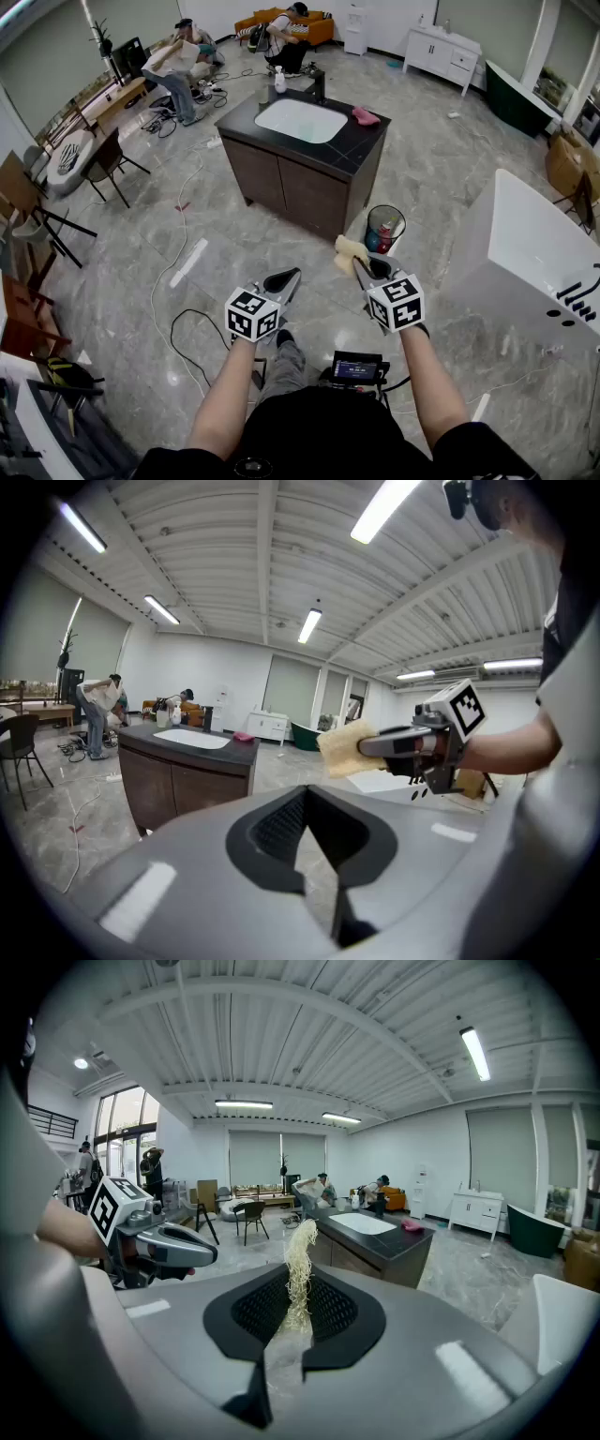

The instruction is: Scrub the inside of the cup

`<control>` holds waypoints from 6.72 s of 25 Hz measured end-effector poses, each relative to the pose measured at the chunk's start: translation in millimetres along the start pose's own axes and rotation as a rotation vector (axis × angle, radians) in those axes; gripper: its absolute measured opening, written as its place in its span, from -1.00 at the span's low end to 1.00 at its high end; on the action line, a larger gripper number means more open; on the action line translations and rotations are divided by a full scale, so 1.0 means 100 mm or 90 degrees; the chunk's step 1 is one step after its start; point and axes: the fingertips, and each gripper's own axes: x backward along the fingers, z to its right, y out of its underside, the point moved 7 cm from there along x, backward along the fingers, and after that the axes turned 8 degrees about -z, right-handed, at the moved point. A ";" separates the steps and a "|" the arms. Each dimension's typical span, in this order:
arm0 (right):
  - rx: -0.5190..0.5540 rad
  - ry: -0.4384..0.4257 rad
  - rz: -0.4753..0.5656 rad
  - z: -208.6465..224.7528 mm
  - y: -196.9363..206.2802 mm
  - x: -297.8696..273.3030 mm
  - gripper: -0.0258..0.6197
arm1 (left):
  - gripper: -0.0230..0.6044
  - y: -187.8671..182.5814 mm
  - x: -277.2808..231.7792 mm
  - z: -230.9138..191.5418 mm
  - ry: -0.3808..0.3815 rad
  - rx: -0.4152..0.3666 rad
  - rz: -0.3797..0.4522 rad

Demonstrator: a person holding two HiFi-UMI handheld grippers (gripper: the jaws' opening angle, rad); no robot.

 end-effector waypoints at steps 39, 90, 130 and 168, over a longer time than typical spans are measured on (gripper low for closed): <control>-0.025 -0.001 -0.024 0.28 -0.28 -0.75 -0.79 | -0.93 -0.14 -0.39 -0.82 0.008 0.029 -0.016; -0.082 -0.002 -0.059 2.76 -1.79 -3.68 -0.79 | -0.93 -1.88 -2.93 -3.61 0.019 0.052 -0.070; -0.155 0.102 -0.112 3.79 -3.00 -6.18 -0.78 | -0.93 -2.91 -4.67 -6.46 0.163 0.041 -0.122; -0.127 -0.058 -0.125 4.31 -2.89 -6.20 -0.78 | -0.93 -3.15 -4.93 -6.06 0.144 0.010 -0.148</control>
